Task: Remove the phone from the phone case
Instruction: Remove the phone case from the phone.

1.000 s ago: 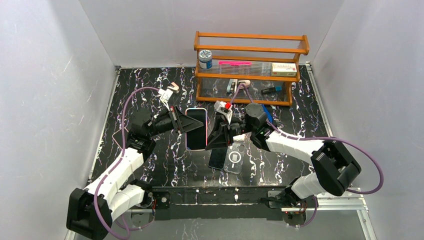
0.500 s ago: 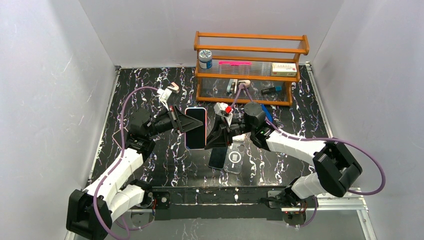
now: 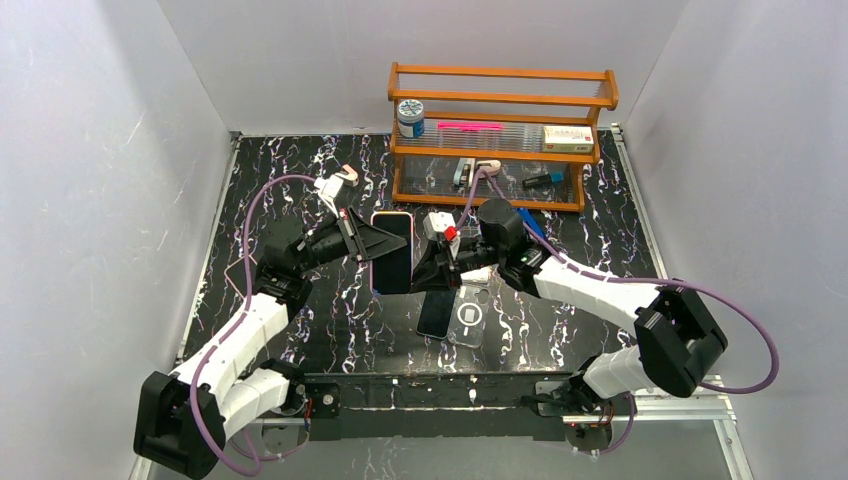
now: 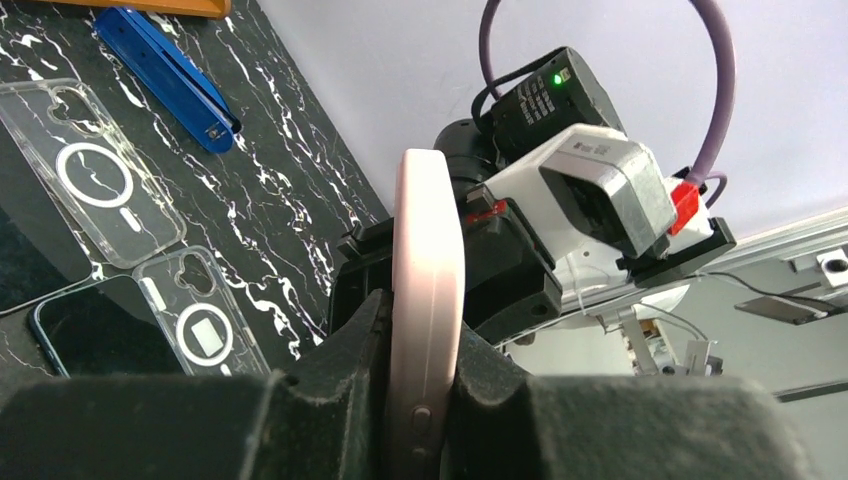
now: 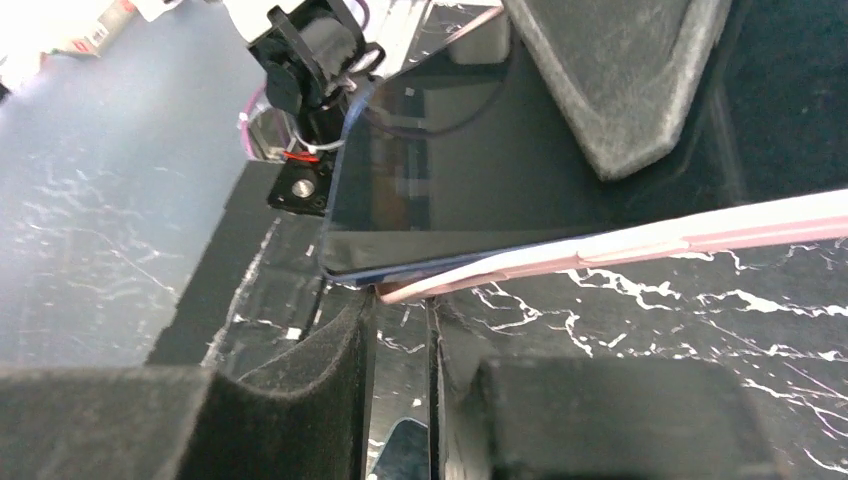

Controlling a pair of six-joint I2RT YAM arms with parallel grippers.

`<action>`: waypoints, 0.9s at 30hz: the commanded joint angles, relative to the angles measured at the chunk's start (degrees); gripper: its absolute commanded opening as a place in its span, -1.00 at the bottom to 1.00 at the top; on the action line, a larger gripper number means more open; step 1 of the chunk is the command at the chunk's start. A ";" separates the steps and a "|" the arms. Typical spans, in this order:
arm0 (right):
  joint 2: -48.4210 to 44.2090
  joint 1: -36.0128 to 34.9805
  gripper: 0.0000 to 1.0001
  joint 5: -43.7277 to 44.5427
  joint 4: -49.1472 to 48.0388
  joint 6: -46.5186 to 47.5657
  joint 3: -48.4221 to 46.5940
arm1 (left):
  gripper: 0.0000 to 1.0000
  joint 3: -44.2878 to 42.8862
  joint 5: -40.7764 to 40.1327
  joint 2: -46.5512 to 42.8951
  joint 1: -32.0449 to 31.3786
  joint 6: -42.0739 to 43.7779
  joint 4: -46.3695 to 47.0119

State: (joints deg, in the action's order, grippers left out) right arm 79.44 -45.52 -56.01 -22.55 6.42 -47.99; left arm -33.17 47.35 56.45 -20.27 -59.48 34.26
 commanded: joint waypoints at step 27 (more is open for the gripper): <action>5.94 3.20 -0.28 18.90 -49.16 -49.28 6.59 | -1.00 2.57 -0.84 -2.44 -4.50 -12.04 9.20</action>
State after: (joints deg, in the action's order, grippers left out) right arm 82.98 -43.29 -48.90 -57.76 -35.09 -38.79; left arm -31.46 41.28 55.37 -20.80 -67.07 40.45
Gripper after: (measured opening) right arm 0.342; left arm 0.159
